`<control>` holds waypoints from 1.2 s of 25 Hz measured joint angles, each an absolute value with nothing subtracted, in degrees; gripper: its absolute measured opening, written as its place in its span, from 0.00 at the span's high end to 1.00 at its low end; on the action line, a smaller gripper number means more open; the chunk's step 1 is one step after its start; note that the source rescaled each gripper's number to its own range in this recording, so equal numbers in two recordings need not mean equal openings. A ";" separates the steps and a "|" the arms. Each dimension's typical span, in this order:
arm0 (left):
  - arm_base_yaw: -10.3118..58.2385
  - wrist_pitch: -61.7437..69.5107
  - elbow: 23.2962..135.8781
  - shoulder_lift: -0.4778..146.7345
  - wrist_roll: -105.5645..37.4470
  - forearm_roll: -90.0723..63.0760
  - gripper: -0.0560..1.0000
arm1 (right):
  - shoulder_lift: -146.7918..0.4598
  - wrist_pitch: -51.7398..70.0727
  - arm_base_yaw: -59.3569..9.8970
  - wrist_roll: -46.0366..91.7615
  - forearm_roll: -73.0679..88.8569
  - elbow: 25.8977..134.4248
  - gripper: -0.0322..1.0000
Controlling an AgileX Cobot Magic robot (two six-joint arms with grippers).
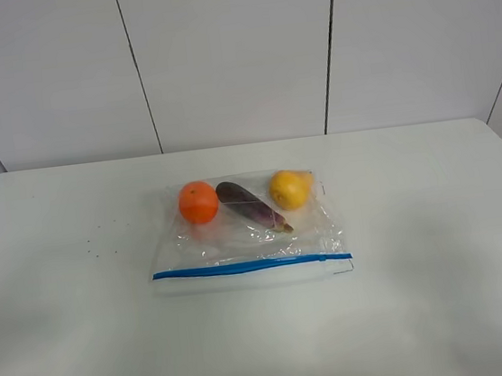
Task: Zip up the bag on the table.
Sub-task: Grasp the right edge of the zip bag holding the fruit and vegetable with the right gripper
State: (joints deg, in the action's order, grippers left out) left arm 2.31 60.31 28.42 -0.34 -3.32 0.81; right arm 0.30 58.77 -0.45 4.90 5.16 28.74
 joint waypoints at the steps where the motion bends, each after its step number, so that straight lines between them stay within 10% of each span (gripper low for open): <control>1: 2.31 60.31 28.42 -0.34 -3.32 0.81 0.12 | 0.30 58.77 -0.45 4.90 5.16 28.74 0.09; 14: 2.31 60.31 28.42 -0.34 -3.32 0.81 0.12 | -8.25 59.60 -0.45 4.90 5.82 32.09 0.00; 30: 2.31 60.31 28.42 -0.34 -3.32 0.81 0.12 | -66.15 57.46 -0.45 7.88 18.25 50.14 0.00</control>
